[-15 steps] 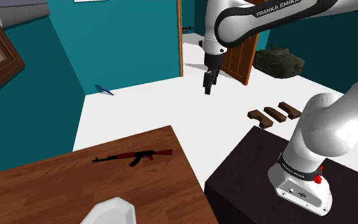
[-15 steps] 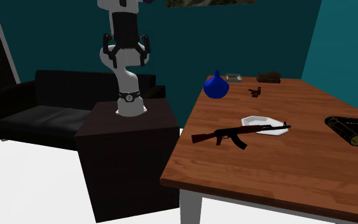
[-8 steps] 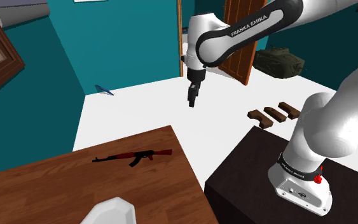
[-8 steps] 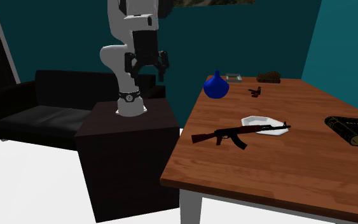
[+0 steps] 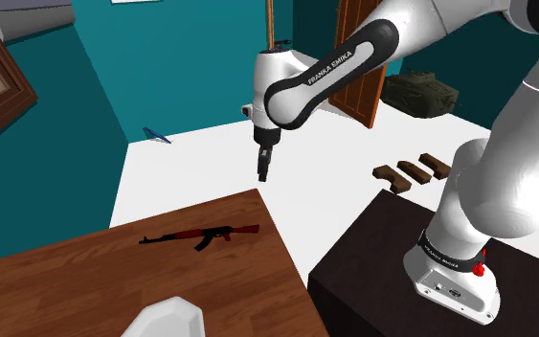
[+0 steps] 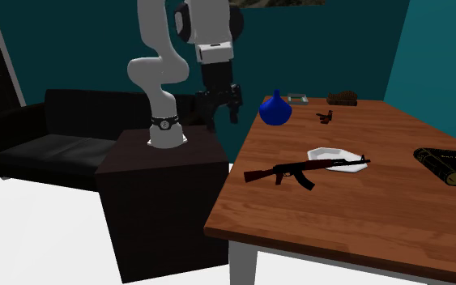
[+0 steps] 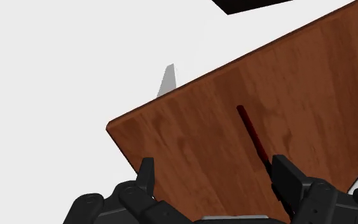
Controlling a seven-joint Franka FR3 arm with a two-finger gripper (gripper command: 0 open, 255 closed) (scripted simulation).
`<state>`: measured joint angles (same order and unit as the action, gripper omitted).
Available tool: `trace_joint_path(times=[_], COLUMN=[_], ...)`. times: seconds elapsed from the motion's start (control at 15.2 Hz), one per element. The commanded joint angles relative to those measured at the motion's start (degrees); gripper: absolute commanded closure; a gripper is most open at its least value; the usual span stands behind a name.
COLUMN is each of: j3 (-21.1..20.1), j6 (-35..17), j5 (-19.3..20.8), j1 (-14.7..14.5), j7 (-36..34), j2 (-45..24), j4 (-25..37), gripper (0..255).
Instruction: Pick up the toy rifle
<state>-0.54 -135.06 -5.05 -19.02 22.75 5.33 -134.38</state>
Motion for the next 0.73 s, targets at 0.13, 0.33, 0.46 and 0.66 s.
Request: trace_joint_path(times=[0.13, 0.33, 0.46, 0.66], j3=[-1.68, -3.14, -4.17, -5.77], j6=[-4.27, -6.93, -8.50, -10.58], j5=[-1.80, -2.80, -3.27, -3.61], j1=[-2.02, -3.31, -4.11, -5.25], j7=[3.40, 5.77, 7.25, 9.28], j2=[-6.61, -11.35, -14.45, -19.02], j4=[3.56, 6.50, 8.60, 11.94], gripper=[0, 0, 0, 0])
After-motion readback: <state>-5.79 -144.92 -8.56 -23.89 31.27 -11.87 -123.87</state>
